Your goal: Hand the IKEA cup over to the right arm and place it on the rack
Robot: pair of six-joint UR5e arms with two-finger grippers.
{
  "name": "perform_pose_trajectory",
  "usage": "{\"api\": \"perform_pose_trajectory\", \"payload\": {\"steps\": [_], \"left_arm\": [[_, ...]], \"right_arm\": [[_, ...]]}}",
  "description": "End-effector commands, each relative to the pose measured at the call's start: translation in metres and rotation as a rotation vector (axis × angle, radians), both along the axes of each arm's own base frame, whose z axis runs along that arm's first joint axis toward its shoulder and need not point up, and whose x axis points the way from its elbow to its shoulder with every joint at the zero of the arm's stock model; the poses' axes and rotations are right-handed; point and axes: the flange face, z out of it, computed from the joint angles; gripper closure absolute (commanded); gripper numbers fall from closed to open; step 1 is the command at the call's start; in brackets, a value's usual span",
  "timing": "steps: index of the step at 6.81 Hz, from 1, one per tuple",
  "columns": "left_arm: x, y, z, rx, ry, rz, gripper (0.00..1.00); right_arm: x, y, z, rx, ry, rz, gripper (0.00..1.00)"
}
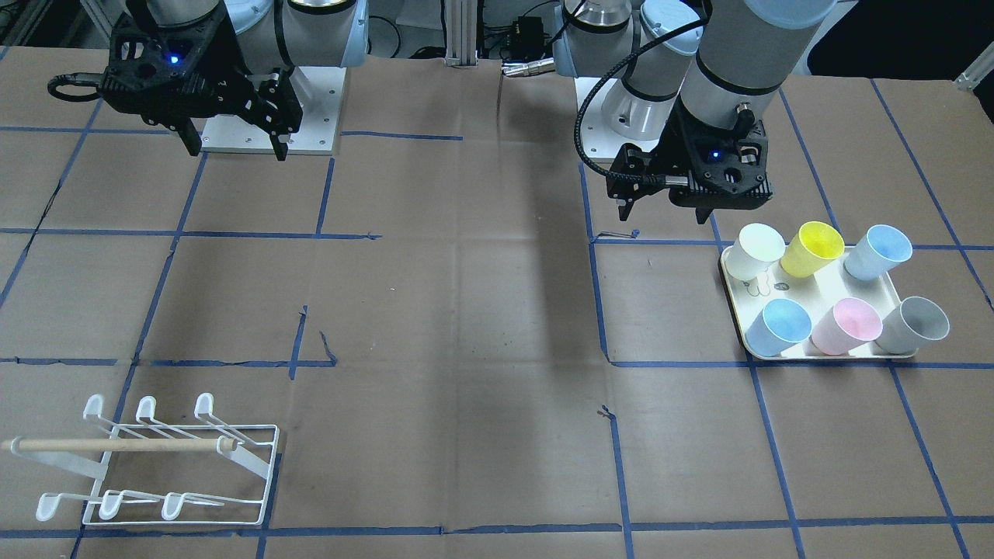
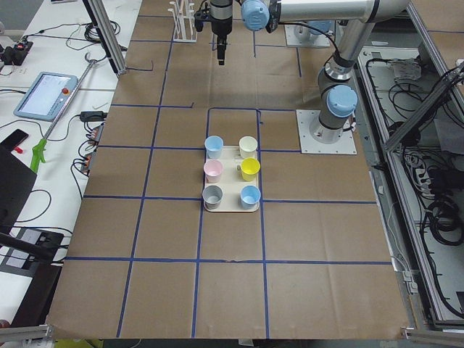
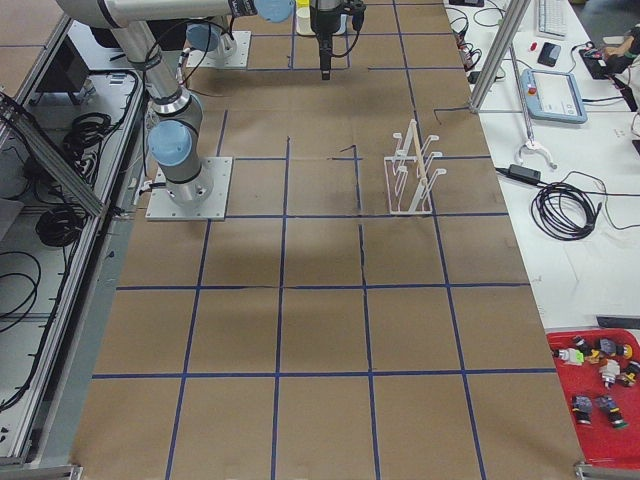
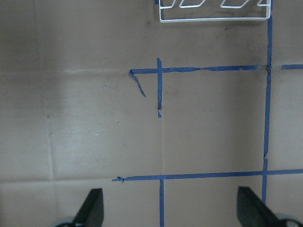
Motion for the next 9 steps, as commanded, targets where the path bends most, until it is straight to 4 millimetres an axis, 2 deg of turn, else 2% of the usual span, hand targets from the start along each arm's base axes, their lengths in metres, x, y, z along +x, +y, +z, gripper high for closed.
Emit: {"api": "perform_pose_trajectory", "payload": {"steps": [1, 2, 4, 6, 7, 8, 9], "left_arm": [[0.009, -0.003, -0.003, 0.004, -0.005, 0.015, 0.00], [0.034, -0.008, -0.008, 0.012, -0.002, 0.020, 0.00], [0.117, -0.017, -0.012, -0.008, 0.002, 0.081, 0.00], [0.181, -0.017, -0.015, -0.001, 0.001, 0.095, 0.00], [0.220, -0.016, -0.023, 0.011, 0.015, 0.106, 0.00], [0.238, -0.017, -0.031, 0.022, 0.020, 0.106, 0.01], [0.242, -0.026, -0.042, 0.021, 0.020, 0.106, 0.01]], "right_arm": [[0.000, 0.000, 0.000, 0.000, 0.000, -0.001, 0.00], [0.000, 0.000, 0.000, 0.000, 0.000, -0.001, 0.00], [0.000, 0.000, 0.000, 0.000, 0.000, 0.000, 0.00], [0.000, -0.001, -0.001, 0.000, -0.002, 0.001, 0.00], [0.000, -0.001, 0.000, -0.001, -0.002, -0.001, 0.00], [0.000, -0.001, -0.001, 0.000, -0.002, -0.001, 0.00], [0.000, -0.001, 0.000, -0.001, -0.002, -0.001, 0.00]]}}
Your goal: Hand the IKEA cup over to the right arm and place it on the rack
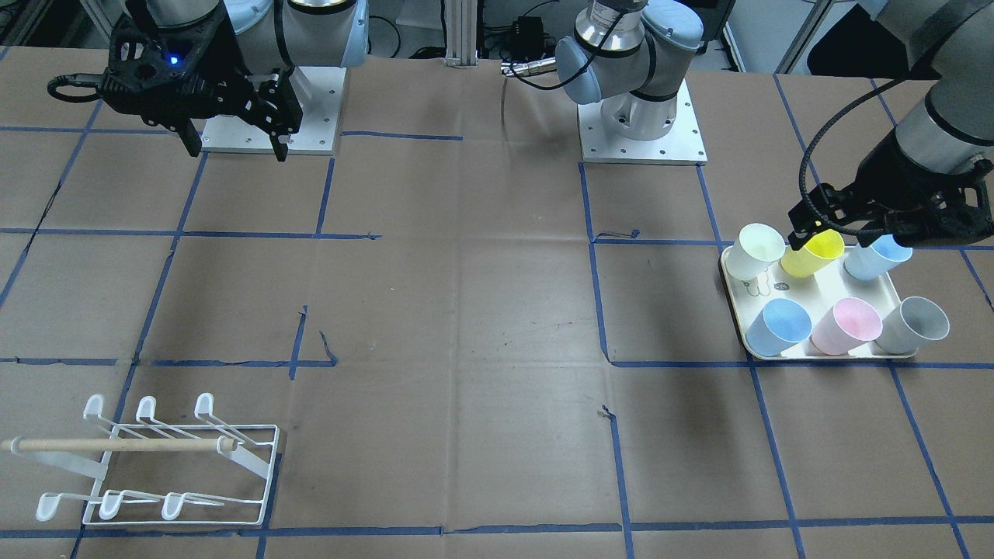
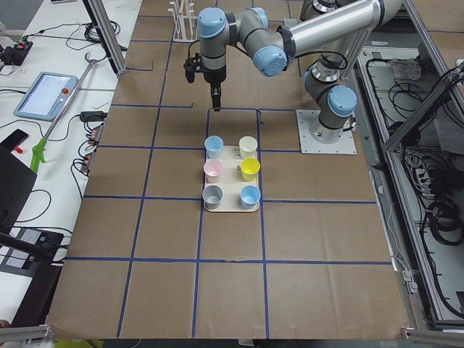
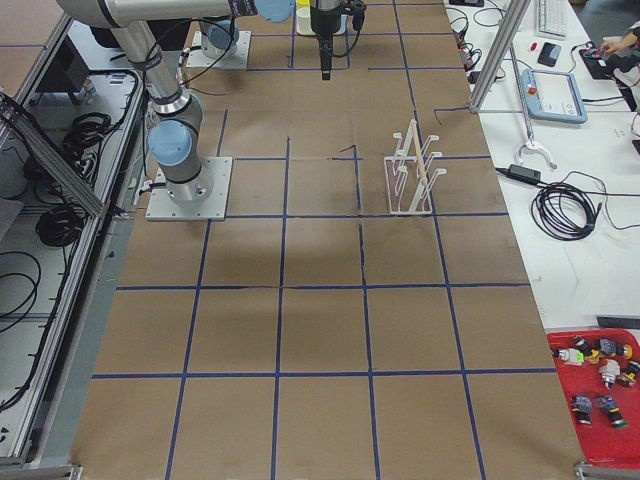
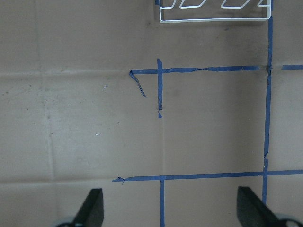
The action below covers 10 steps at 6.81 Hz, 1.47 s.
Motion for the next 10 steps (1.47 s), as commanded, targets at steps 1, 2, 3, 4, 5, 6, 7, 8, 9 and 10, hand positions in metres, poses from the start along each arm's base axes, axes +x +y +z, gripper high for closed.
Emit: {"api": "perform_pose_trajectory", "payload": {"steps": [1, 2, 3, 4, 5, 6, 7, 8, 9, 10], "left_arm": [[0.018, -0.013, -0.034, 0.027, 0.015, 0.001, 0.01], [0.017, -0.012, -0.062, 0.030, 0.017, 0.001, 0.01], [0.014, -0.004, -0.091, 0.018, 0.010, 0.001, 0.01], [0.011, -0.002, -0.116, -0.009, -0.001, 0.000, 0.01], [0.013, -0.005, -0.140, -0.017, -0.005, -0.002, 0.01], [0.013, -0.012, -0.158, -0.007, 0.000, -0.006, 0.01], [0.011, -0.017, -0.168, -0.005, 0.001, -0.014, 0.01], [0.011, -0.017, -0.171, -0.001, 0.006, -0.017, 0.01], [0.011, -0.017, -0.175, 0.008, 0.009, -0.018, 0.01], [0.011, -0.019, -0.187, 0.029, 0.018, -0.022, 0.01]], "right_arm": [[0.000, -0.001, -0.001, 0.002, -0.001, 0.000, 0.00], [0.000, -0.001, -0.001, 0.002, -0.001, 0.000, 0.00], [0.000, -0.001, -0.001, 0.002, -0.001, 0.000, 0.00], [-0.001, -0.001, 0.000, 0.001, 0.000, -0.002, 0.00], [-0.001, -0.001, -0.001, 0.002, -0.001, -0.002, 0.00], [-0.001, -0.001, -0.001, 0.002, -0.001, -0.002, 0.00], [-0.001, -0.001, 0.000, 0.001, 0.000, -0.002, 0.00], [-0.001, -0.001, 0.000, 0.001, 0.000, -0.002, 0.00], [-0.001, -0.001, 0.000, 0.001, 0.000, -0.002, 0.00], [-0.001, -0.001, 0.000, 0.001, 0.000, -0.002, 0.00]]}}
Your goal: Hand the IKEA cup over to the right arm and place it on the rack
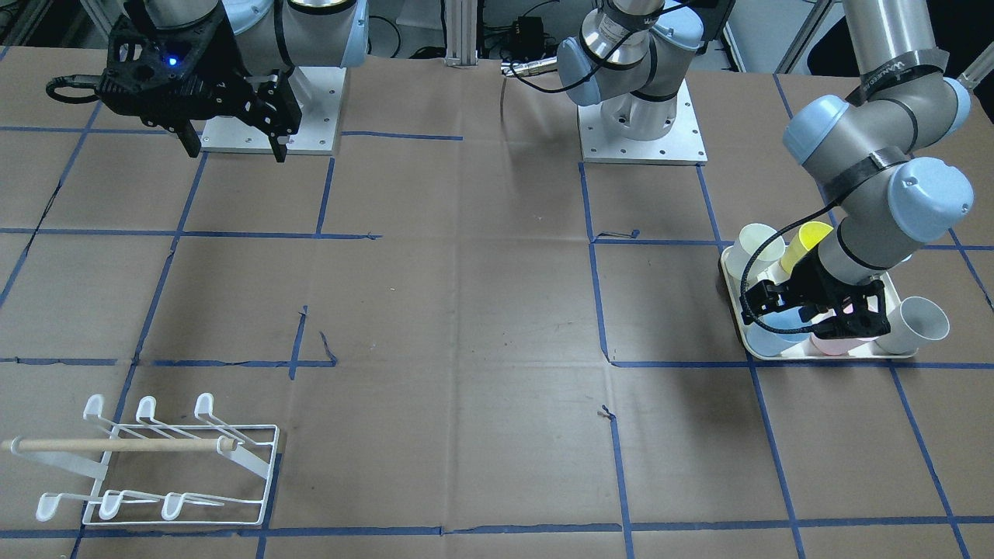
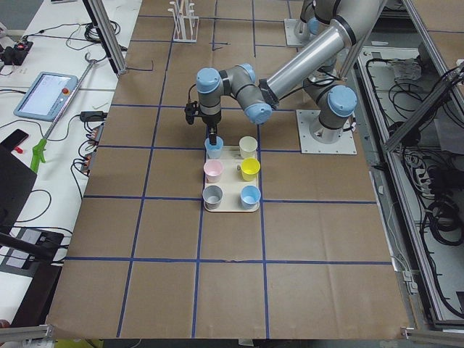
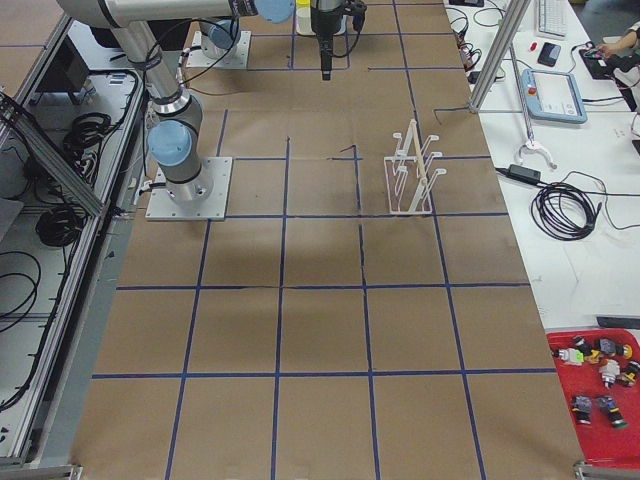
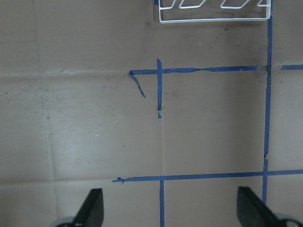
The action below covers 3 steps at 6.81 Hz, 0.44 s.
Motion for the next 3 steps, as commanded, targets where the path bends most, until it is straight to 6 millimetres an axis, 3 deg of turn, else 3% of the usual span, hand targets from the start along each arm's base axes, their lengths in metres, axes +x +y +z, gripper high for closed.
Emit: {"api": "perform_pose_trajectory", "payload": {"steps": [1, 2, 3], "left_arm": [[0.0012, -0.0022, -0.0190, 0.033, 0.015, -0.002, 0.01], [0.0019, -0.0019, -0.0190, 0.037, 0.008, -0.002, 0.01], [0.0021, -0.0016, -0.0175, 0.035, 0.004, -0.004, 0.08]], "right_arm": [[0.0000, 0.0000, 0.0001, 0.000, 0.000, 0.000, 0.00], [0.0000, 0.0006, 0.0007, -0.002, 0.000, 0.002, 0.00], [-0.0007, 0.0007, 0.0016, -0.005, 0.000, 0.000, 0.00]]}}
